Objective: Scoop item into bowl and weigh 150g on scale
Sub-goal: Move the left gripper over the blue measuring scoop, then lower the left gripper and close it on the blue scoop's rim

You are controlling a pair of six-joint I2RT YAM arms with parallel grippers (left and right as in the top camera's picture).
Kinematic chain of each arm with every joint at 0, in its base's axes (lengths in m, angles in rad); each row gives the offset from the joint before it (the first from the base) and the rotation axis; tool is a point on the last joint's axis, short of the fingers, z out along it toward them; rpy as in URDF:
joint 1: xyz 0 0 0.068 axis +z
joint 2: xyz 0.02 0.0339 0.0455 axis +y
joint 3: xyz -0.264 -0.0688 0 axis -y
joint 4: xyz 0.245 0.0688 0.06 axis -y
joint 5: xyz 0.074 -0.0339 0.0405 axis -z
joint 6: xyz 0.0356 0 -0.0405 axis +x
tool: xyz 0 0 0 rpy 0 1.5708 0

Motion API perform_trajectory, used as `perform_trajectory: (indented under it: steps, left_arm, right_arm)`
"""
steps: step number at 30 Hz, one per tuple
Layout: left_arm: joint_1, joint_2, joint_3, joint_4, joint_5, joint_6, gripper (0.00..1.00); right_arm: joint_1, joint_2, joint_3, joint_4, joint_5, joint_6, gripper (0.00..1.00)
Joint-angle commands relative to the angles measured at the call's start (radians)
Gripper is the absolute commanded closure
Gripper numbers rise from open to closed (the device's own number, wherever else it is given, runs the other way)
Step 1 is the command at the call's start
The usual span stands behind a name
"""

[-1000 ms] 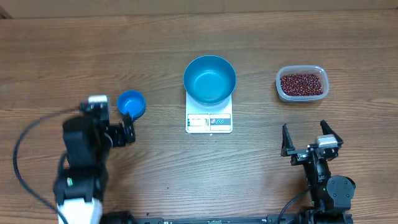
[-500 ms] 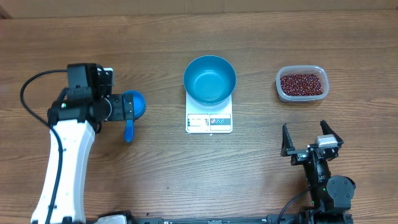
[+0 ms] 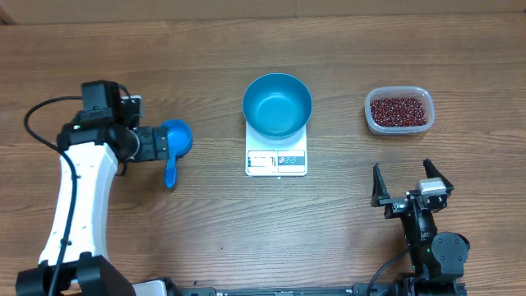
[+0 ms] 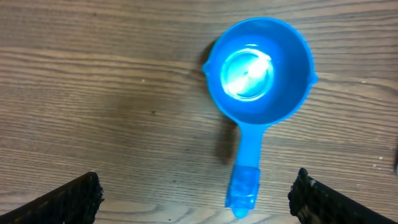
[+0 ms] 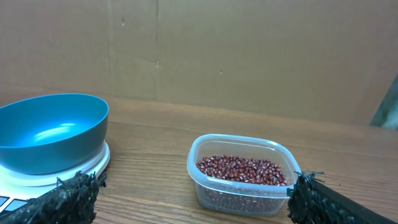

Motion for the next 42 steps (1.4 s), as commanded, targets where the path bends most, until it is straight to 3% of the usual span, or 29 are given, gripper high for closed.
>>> perform_trajectory:
  steps: [1, 13, 29, 42]
  left_arm:
    - [0.034, 0.024, 0.028, -0.003, 0.058, 0.050, 0.00]
    - [0.032, 0.072, 0.057, 0.007, 0.046, 0.077, 0.01]
    - [0.032, 0.309, 0.195, -0.007, 0.008, 0.095, 0.00]
    - [0.003, 0.401, 0.220, 0.027, -0.009, 0.095, 0.00]
  right_arm:
    - [0.002, -0.010, -0.011, 0.004, -0.006, -0.003, 0.00]
    - [0.002, -0.010, -0.011, 0.004, -0.006, -0.003, 0.00]
    - [0.002, -0.010, -0.011, 0.004, -0.006, -0.003, 0.00]
    - [0.002, -0.010, -0.011, 0.004, -0.006, -0.003, 0.00]
